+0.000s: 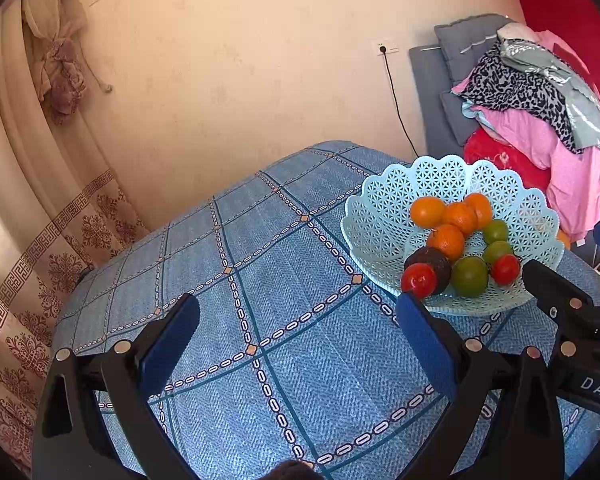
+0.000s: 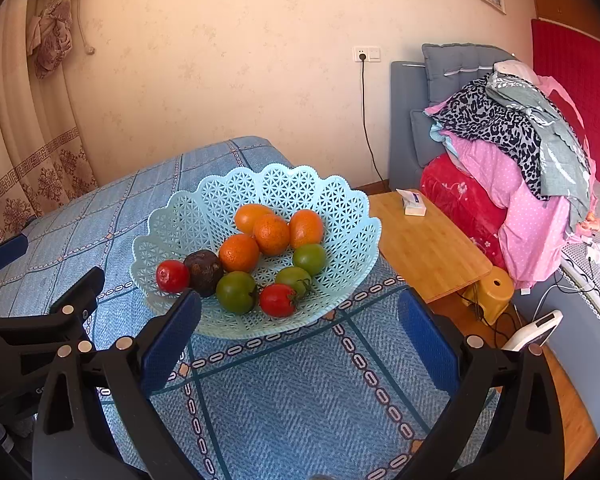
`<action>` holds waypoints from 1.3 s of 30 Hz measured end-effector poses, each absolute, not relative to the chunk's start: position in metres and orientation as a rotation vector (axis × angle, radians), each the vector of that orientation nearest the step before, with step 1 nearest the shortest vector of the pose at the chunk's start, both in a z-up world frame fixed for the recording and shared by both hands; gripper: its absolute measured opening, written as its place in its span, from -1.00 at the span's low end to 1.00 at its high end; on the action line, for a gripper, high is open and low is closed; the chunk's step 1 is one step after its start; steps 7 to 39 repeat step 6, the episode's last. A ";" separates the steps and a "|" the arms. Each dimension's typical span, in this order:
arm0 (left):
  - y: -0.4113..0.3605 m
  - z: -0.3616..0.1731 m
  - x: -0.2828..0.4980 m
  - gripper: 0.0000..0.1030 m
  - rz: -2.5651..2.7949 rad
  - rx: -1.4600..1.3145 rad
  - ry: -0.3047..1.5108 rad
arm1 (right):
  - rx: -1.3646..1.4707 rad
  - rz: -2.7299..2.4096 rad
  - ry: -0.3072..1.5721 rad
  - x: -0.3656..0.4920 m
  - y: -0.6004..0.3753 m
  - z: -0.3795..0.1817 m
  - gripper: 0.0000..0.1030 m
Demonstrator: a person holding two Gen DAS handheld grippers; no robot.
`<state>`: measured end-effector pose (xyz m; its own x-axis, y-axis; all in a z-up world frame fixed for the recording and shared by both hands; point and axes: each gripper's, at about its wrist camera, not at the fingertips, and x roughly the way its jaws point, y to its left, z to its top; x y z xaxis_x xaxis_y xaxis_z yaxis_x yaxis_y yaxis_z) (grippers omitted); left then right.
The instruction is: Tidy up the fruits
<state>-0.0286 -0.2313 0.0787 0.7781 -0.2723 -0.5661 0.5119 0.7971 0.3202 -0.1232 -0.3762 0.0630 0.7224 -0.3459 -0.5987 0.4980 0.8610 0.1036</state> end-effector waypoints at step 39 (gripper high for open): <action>-0.225 0.078 -0.024 0.90 -0.439 0.467 0.549 | 0.267 -0.467 0.608 -0.125 -0.376 0.060 0.94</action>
